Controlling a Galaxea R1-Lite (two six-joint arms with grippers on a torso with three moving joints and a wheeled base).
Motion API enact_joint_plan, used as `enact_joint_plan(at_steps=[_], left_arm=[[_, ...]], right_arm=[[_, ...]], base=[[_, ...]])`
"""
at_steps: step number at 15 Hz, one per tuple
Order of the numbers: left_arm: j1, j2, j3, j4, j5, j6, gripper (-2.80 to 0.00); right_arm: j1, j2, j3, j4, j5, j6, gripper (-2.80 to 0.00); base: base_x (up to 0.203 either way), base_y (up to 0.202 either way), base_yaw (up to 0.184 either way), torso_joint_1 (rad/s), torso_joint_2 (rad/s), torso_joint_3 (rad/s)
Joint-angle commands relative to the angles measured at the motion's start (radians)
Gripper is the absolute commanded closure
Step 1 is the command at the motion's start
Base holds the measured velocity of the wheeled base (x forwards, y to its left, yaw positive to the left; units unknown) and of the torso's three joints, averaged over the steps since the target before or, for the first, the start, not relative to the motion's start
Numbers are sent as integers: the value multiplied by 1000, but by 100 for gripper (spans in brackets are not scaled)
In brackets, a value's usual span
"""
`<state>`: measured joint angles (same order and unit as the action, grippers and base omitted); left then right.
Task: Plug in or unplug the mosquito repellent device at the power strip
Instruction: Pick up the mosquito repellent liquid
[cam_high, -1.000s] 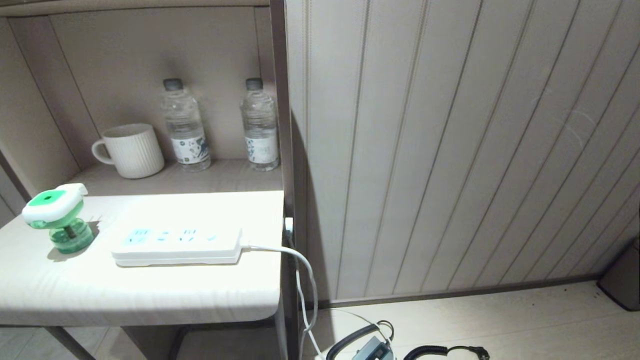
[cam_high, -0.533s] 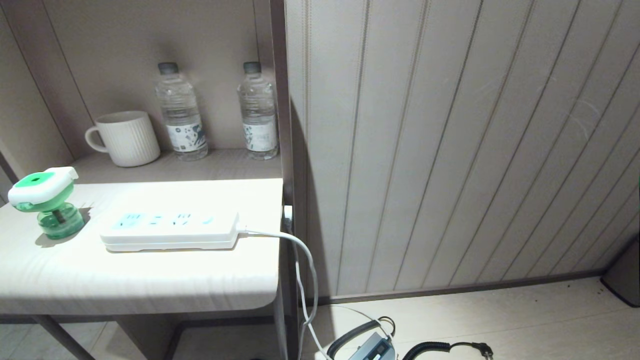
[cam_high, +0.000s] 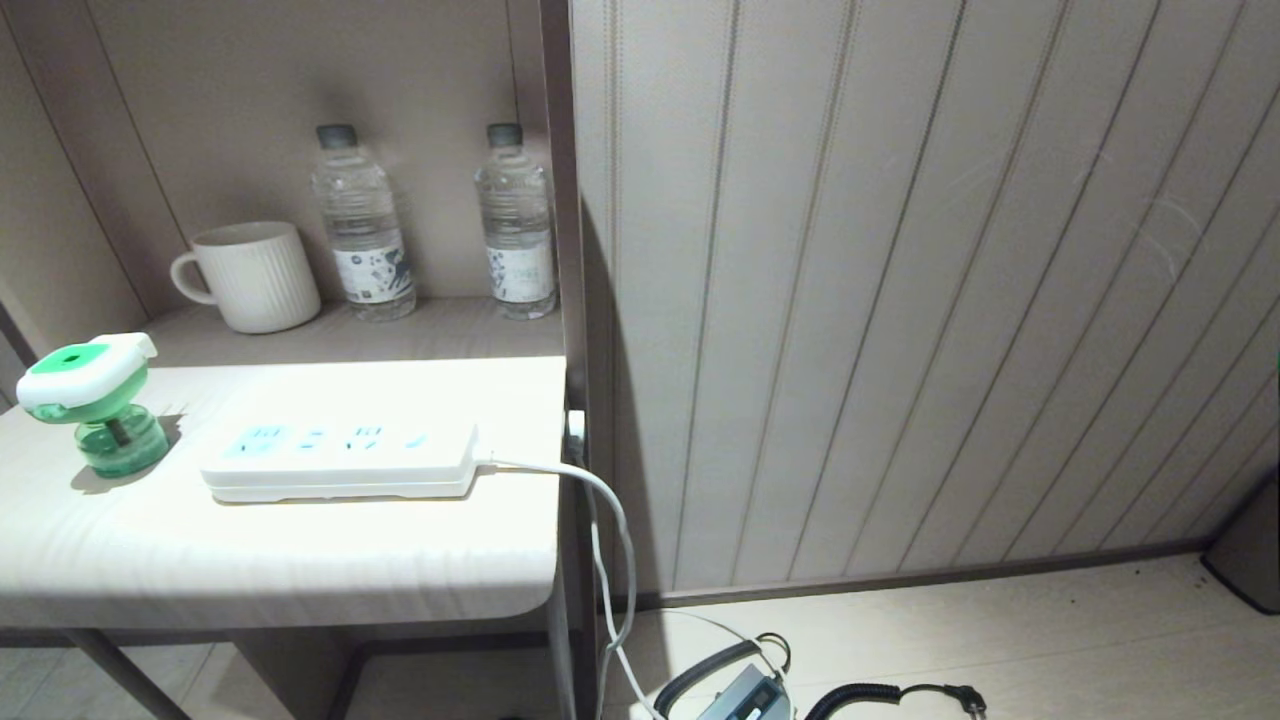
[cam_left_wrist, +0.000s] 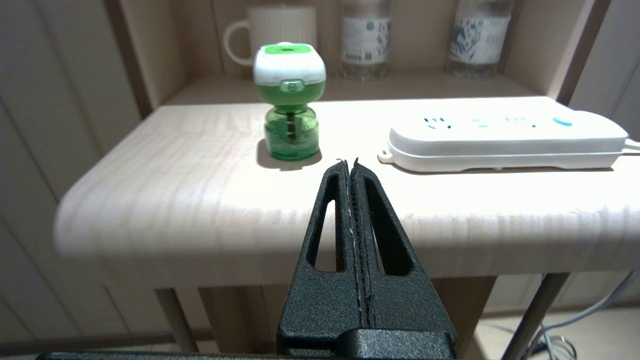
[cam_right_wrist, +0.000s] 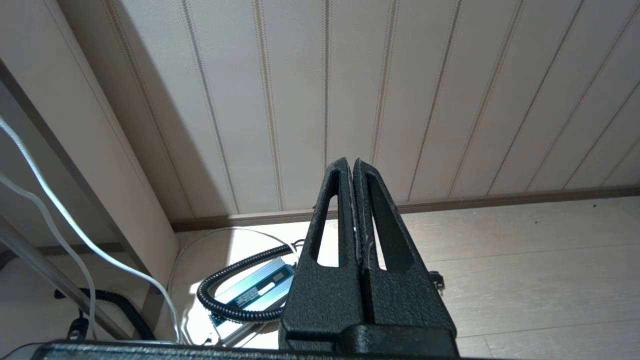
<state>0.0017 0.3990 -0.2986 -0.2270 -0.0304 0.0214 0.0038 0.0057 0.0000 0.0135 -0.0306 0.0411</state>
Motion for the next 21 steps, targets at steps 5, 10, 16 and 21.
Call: enact_joint_plan(at_steps=[5, 10, 16, 21], left_arm=[[-3, 372, -18, -144, -26, -22, -280], [-5, 211, 32, -142, 66, -9, -280], [-6, 159, 42, -142, 66, -1, -280], [-1, 309, -55, -207, 61, -30, -280]], right_arm=[[1, 0, 0, 0, 0, 0, 0], [1, 0, 0, 0, 0, 0, 0], [1, 0, 0, 0, 0, 0, 0], [1, 0, 0, 0, 0, 0, 0]], base=[[0, 0, 0, 0, 0, 0], [0, 0, 0, 0, 0, 0], [0, 0, 0, 0, 0, 0], [0, 0, 0, 0, 0, 0]])
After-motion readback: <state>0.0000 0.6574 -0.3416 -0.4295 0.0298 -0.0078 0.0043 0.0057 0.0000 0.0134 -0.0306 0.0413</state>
